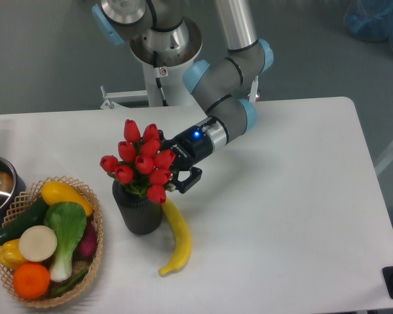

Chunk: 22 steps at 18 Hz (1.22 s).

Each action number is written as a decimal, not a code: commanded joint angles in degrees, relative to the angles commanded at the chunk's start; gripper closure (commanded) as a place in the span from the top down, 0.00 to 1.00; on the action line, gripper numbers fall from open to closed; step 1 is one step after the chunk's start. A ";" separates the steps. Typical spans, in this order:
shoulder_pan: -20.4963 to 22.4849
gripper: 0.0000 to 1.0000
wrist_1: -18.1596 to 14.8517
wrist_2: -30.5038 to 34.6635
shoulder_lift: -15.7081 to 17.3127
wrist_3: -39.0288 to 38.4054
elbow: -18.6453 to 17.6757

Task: Insert the flowers into the vase
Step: 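Open the gripper and withdraw it up from the tulips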

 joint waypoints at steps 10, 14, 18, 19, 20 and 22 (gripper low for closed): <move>2.47 1.00 -0.09 14.51 5.10 -4.31 0.09; 3.96 1.00 0.00 26.35 9.40 -6.77 0.96; 5.98 1.00 -0.44 37.63 12.75 -11.24 4.65; 6.24 1.00 -0.44 37.81 13.45 -12.30 5.36; 6.51 1.00 -0.44 38.60 14.41 -12.66 6.23; 7.65 1.00 -0.44 41.49 16.35 -13.01 7.21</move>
